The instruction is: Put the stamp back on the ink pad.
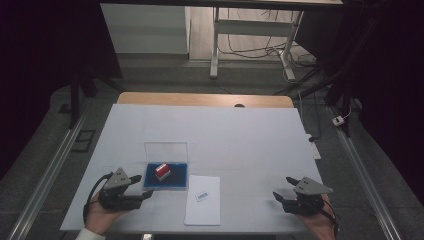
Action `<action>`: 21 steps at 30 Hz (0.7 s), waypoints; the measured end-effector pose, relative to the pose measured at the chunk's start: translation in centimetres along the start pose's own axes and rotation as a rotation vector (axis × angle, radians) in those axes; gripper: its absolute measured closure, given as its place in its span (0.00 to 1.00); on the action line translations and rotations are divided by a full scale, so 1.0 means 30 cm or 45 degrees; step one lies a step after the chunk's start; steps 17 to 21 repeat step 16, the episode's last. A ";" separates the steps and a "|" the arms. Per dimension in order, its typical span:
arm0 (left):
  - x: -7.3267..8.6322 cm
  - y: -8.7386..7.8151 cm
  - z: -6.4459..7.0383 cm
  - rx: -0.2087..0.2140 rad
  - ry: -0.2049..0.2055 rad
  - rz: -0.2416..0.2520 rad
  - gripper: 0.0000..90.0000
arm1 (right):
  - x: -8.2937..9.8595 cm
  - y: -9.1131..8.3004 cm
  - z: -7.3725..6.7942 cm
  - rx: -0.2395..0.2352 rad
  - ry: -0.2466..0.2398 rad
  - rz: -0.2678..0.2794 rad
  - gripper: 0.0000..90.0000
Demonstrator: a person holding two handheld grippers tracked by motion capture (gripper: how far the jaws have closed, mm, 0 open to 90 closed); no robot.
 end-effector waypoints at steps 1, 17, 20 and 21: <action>-0.001 0.000 0.001 0.002 0.001 -0.002 0.35 | -0.002 0.000 -0.002 0.000 -0.001 0.001 0.31; 0.010 0.003 -0.006 -0.006 -0.003 -0.020 0.35 | -0.007 0.002 -0.011 -0.002 -0.025 0.003 0.31; 0.010 0.003 -0.006 -0.006 -0.003 -0.020 0.35 | -0.007 0.002 -0.011 -0.002 -0.025 0.003 0.31; 0.010 0.003 -0.006 -0.006 -0.003 -0.020 0.35 | -0.007 0.002 -0.011 -0.002 -0.025 0.003 0.31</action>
Point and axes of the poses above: each handheld gripper's, and its own axes: y roughly forward along the jaws, x roughly out of its underside, z roughly to its right, the point moved 10 cm from there along y, roughly forward along the jaws, and after that the axes turned 1 degree about -z, right-handed, at the moved point
